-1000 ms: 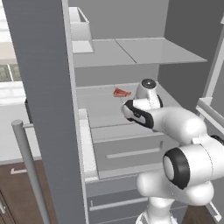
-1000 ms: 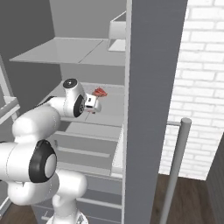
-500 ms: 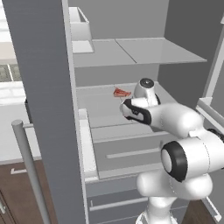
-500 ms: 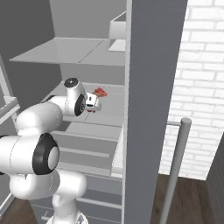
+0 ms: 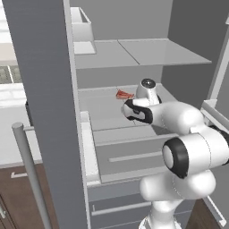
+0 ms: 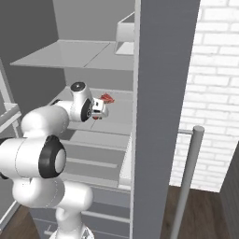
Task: Take the strawberry from the fridge and place it on top of the pancake, located on the dining counter.
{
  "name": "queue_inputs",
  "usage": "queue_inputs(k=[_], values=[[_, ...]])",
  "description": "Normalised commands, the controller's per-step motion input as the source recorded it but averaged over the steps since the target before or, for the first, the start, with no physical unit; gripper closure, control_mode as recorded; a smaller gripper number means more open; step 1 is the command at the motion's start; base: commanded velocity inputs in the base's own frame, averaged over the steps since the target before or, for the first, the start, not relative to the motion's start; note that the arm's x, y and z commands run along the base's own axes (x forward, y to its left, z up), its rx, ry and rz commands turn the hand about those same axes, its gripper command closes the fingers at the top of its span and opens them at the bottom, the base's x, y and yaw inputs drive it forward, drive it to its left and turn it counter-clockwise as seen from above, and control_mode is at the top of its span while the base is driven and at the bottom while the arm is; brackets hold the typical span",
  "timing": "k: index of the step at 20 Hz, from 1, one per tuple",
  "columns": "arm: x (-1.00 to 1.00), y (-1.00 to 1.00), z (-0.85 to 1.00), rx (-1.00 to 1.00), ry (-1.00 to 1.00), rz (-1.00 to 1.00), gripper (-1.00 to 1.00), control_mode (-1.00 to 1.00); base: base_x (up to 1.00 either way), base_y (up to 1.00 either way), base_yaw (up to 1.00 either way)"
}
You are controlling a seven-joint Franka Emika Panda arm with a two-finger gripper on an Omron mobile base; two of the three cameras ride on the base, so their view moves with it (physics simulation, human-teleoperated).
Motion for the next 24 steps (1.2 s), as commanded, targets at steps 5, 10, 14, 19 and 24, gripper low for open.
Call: queue_inputs(k=[5, 10, 14, 19, 24], values=[[0.08, 0.04, -0.1, 0.0, 0.04, 0.0, -1.0, -1.0, 0.0, 0.0, 0.0], [0.09, 0.01, -0.06, 0.0, 0.02, 0.0, -1.0, -1.0, 0.0, 0.0, 0.0], [0.15, 0.01, -0.03, 0.0, 0.04, 0.0, -1.0, -1.0, 0.0, 0.0, 0.0], [0.18, 0.05, -0.04, 0.0, 0.06, 0.0, -1.0, -1.0, 0.0, 0.0, 0.0], [0.14, 0.02, -0.06, 0.0, 0.04, 0.0, -1.0, -1.0, 0.0, 0.0, 0.0]])
